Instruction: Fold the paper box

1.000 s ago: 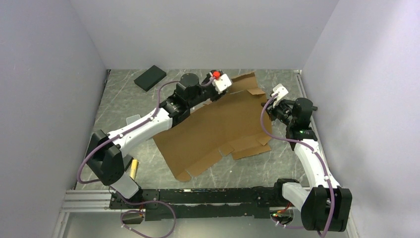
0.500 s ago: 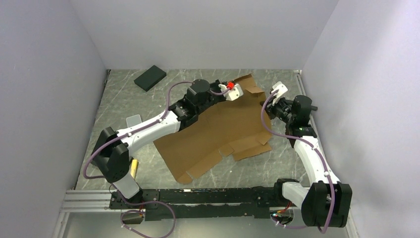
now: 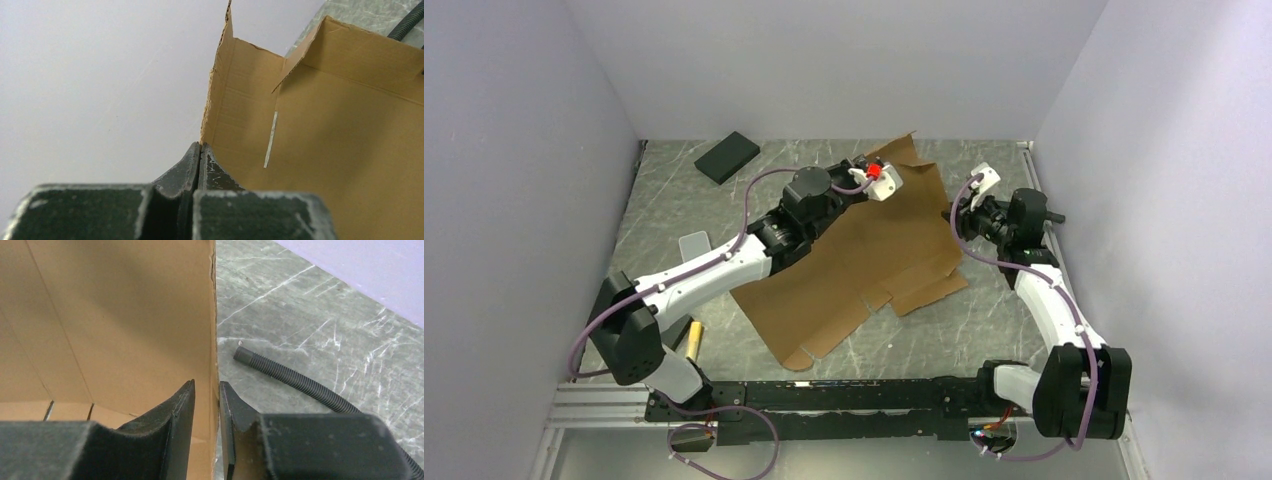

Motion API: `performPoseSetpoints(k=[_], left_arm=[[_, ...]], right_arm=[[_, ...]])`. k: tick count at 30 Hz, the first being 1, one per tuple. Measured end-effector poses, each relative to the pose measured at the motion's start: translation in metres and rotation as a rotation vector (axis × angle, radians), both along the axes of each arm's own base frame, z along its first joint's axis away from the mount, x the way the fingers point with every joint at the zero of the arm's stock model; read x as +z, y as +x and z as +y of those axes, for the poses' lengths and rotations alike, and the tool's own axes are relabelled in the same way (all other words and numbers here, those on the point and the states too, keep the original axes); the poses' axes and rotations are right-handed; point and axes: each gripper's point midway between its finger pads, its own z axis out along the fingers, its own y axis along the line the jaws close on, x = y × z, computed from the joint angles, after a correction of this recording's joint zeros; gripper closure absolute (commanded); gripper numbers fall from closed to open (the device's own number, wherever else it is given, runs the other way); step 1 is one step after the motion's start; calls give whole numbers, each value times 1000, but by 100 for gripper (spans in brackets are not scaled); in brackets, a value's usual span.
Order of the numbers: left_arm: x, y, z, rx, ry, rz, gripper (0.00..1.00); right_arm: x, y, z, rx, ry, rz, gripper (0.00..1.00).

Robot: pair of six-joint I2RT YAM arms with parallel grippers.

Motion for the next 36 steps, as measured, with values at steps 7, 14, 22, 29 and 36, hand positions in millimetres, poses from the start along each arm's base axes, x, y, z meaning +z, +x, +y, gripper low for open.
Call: performPoseSetpoints(k=[7, 14, 22, 29, 36], left_arm=[[-2, -5, 5, 1, -1, 2, 100], [-2, -10, 10, -5, -4, 9, 100], [23, -26, 26, -7, -72, 2, 100], [42, -41, 43, -10, -125, -11, 100], [23, -45, 55, 10, -121, 52, 100]], right_arm=[[-20, 6, 0, 2, 7, 56, 72], [-30, 11, 9, 31, 19, 79, 100], [10, 13, 19, -19, -47, -95, 100], [40, 23, 18, -78, -132, -236, 100], [56, 28, 27, -79, -294, -316, 100]])
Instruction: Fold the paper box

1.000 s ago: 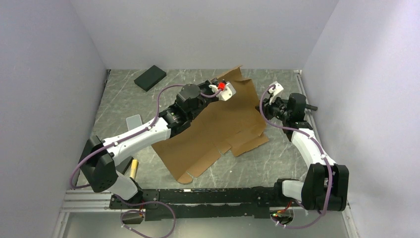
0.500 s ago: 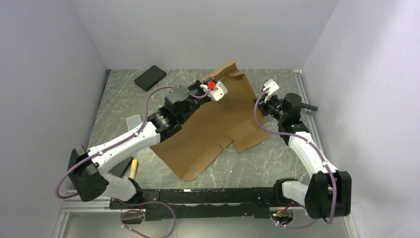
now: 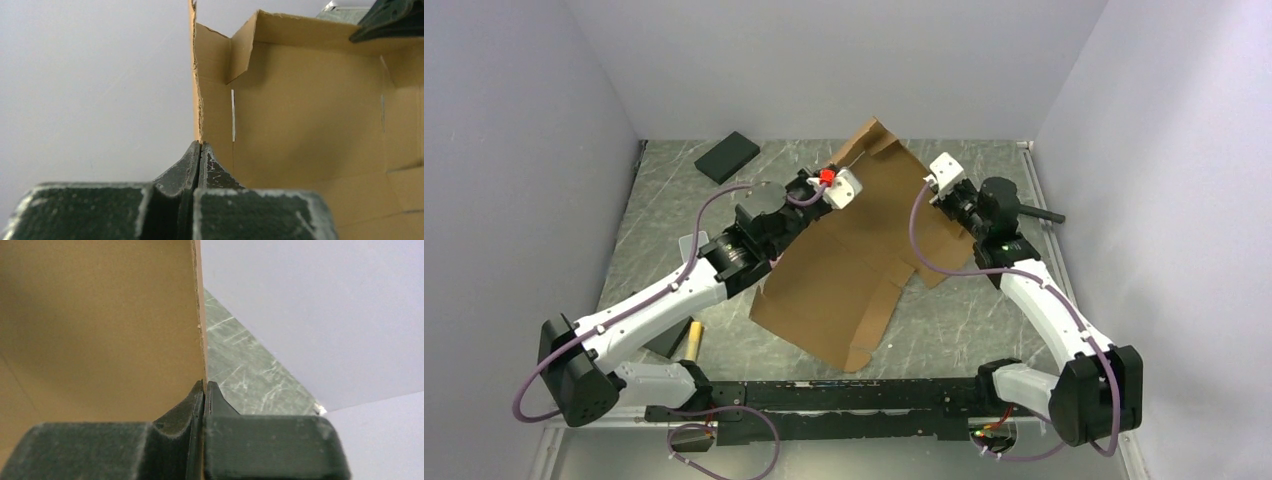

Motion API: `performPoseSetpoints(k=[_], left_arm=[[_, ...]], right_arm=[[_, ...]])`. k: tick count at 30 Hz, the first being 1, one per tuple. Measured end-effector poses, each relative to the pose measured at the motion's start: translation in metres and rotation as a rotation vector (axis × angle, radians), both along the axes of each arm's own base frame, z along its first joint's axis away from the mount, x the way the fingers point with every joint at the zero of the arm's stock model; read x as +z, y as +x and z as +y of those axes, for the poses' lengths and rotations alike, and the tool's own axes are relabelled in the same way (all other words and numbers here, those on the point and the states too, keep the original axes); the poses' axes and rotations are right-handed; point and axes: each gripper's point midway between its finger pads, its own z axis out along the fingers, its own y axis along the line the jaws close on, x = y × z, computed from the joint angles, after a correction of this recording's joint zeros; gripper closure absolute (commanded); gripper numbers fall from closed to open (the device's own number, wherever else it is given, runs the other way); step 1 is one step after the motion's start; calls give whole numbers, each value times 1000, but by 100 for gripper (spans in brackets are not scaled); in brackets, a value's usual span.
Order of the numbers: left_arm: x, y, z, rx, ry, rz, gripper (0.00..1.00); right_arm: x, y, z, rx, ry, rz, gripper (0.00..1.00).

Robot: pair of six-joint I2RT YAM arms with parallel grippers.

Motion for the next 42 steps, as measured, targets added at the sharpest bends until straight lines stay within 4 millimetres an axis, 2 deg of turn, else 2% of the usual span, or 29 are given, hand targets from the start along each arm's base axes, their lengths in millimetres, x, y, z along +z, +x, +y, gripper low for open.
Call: performPoseSetpoints(k=[7, 10, 15, 20, 25, 27, 29, 34, 42], left_arm=[[-23, -4, 30, 60, -48, 89, 100], [-37, -7, 44, 93, -82, 132, 100], [-75, -10, 60, 132, -117, 222, 100], [-124, -18, 67, 152, -132, 321, 100], [-166, -26, 71, 172, -164, 401, 100], [-173, -26, 72, 178, -186, 415, 100], [-171, -24, 70, 176, -218, 411, 100], [-168, -17, 63, 168, -263, 395, 95], [-185, 7, 58, 197, -270, 389, 96]], right_arm=[[32, 10, 16, 14, -194, -61, 100], [33, 6, 26, 33, -270, -87, 100], [11, -2, 41, 46, -394, -88, 100], [-32, -14, 46, 40, -526, -93, 100], [-45, -18, 44, 15, -605, -142, 100], [-45, -18, 43, 6, -629, -165, 100], [-39, -16, 41, -10, -647, -189, 100], [-16, -10, 37, -59, -678, -281, 100], [3, -7, 40, -68, -768, -379, 100]])
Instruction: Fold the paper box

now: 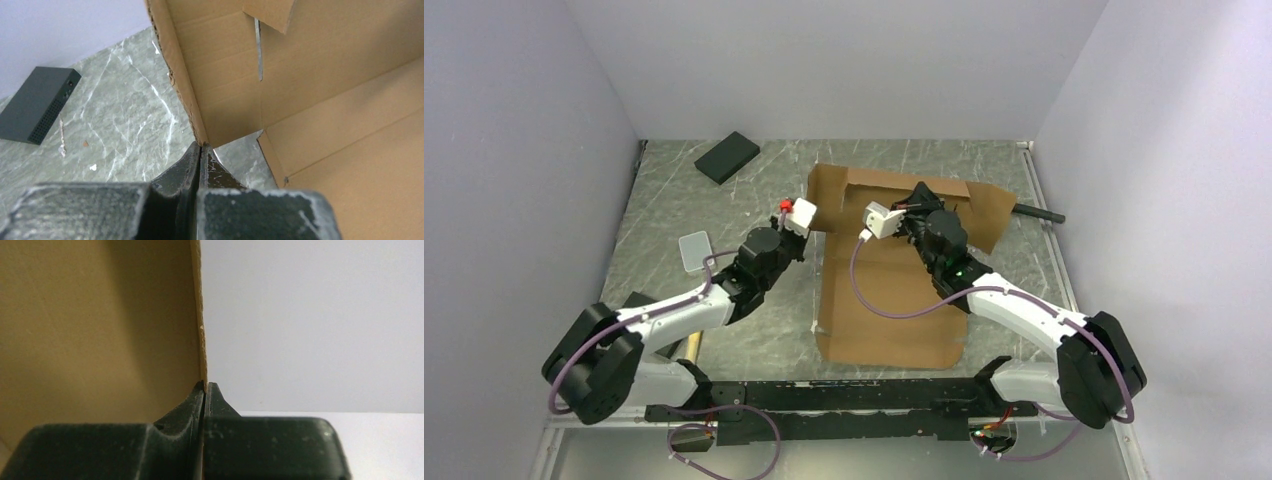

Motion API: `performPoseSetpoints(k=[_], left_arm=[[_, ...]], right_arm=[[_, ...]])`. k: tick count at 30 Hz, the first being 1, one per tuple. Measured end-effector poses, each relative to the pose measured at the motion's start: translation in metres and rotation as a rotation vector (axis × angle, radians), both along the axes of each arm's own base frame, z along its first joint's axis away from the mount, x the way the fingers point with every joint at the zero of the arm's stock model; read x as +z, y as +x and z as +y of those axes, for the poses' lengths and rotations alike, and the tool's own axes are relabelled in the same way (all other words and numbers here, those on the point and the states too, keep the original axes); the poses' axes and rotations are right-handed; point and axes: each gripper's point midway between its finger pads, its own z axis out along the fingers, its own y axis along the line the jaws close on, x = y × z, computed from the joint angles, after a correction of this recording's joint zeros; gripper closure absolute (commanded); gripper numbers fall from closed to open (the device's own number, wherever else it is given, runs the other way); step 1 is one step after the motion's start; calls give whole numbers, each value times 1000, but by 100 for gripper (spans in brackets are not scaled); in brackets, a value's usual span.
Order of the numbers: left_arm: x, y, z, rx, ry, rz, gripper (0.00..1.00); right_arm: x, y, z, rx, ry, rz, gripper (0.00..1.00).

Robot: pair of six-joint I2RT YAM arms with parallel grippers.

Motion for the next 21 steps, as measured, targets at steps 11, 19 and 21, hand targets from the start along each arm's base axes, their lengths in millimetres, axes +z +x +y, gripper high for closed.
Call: performPoseSetpoints(k=[11, 19, 21], left_arm=[[-48, 2, 5, 10, 19, 9, 94], [-62, -15, 15, -6, -6, 3, 89], [-59, -21, 18, -13, -22, -2, 86]], right_arm=[[-46, -33, 20, 86, -74, -32, 100], [-49, -40, 22, 94, -60, -68, 100], [-53, -40, 22, 89, -68, -76, 100]])
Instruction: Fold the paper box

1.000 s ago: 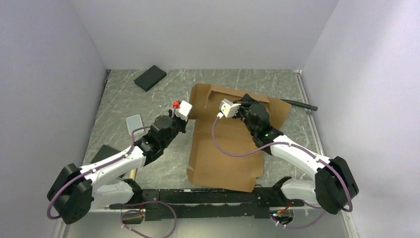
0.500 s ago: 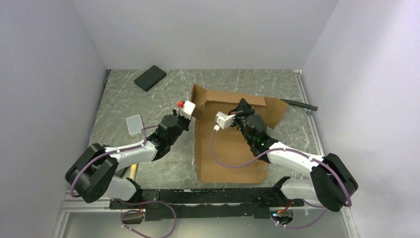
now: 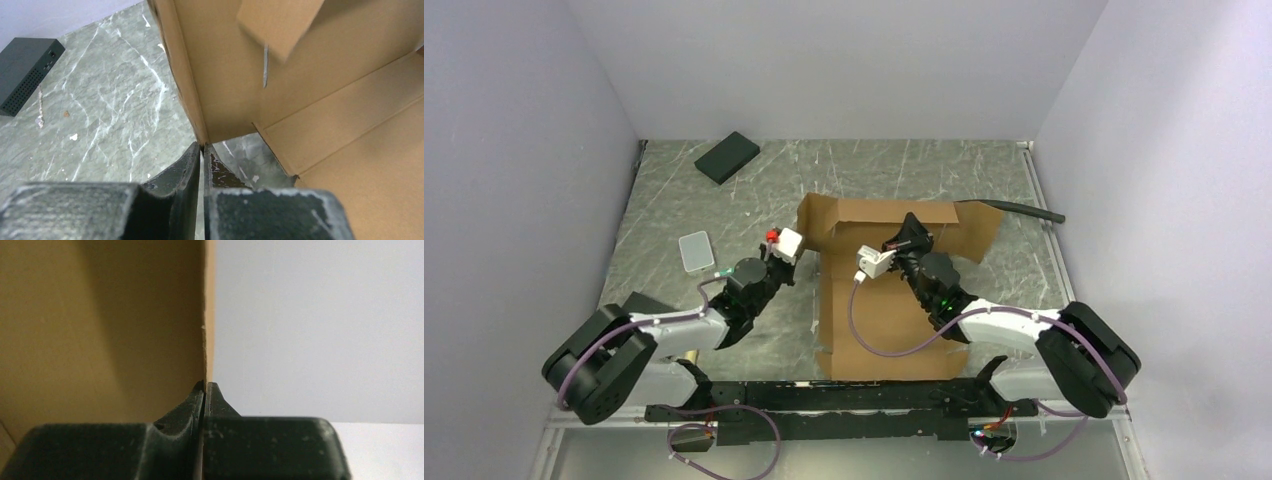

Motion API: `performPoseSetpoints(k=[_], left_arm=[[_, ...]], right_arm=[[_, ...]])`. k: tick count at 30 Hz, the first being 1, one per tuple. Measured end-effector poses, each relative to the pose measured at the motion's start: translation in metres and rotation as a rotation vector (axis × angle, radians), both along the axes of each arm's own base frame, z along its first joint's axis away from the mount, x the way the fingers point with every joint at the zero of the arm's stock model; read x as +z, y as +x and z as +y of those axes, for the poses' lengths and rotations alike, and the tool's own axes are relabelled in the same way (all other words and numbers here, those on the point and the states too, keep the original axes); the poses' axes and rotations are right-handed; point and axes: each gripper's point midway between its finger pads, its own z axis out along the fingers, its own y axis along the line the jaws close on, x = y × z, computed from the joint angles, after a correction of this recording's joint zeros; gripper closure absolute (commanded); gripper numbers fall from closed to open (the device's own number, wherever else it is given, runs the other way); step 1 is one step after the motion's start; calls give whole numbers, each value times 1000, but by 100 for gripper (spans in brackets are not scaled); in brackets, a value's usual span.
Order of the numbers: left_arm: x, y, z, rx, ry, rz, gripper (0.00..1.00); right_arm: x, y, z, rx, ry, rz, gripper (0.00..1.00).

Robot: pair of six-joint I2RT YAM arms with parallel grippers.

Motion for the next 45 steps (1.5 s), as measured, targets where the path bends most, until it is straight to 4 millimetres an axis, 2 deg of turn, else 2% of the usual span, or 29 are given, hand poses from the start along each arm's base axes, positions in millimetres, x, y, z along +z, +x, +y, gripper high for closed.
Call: performPoseSetpoints(k=[5, 8, 10, 14, 16, 19, 22, 25, 28, 31, 35, 36, 37, 38, 39, 42, 45], left_arm=[[20, -12, 0, -29, -82, -24, 78], [29, -20, 1, -46, -127, -30, 68], [28, -26, 4, -49, -143, -20, 57], [29, -39, 14, -39, -179, 0, 24], [34, -43, 19, -29, -204, -4, 14], [48, -48, 24, -23, -244, -29, 11], [50, -49, 20, -43, -244, -30, 10], [37, -47, 11, -73, -210, 14, 10], [16, -44, 3, -93, -163, 71, 10], [1, -38, -2, -93, -121, 106, 12], [1, -28, -8, -88, -114, 103, 27], [4, -25, -10, -85, -118, 99, 32], [6, -22, -12, -82, -120, 95, 42], [10, -19, -15, -82, -124, 91, 60], [13, -16, -18, -83, -128, 87, 69], [18, -10, -23, -84, -142, 85, 87], [18, -10, -25, -86, -148, 94, 97]], right_arm=[[-17, -4, 1, -3, -42, 7, 100], [-14, -7, 2, 0, -37, 1, 100], [-12, -10, 2, 1, -30, 1, 100], [-11, -16, -1, 7, -16, 9, 100], [-13, -19, -3, 9, -12, 20, 100], [-15, -22, -4, 10, 0, 30, 100], [-16, -23, -5, 8, 13, 42, 100], [-18, -24, -5, 8, 25, 55, 100], [-19, -25, -6, 8, 37, 65, 100], [-19, -26, -6, 8, 48, 71, 100], [-20, -26, -6, 7, 59, 81, 100], [-20, -26, -6, 6, 63, 82, 100], [-20, -26, -6, 6, 65, 85, 100], [-20, -25, -6, 5, 69, 87, 100], [-20, -25, -6, 4, 71, 90, 100], [-19, -24, -5, 2, 82, 100, 100], [-20, -24, -5, -1, 91, 109, 100]])
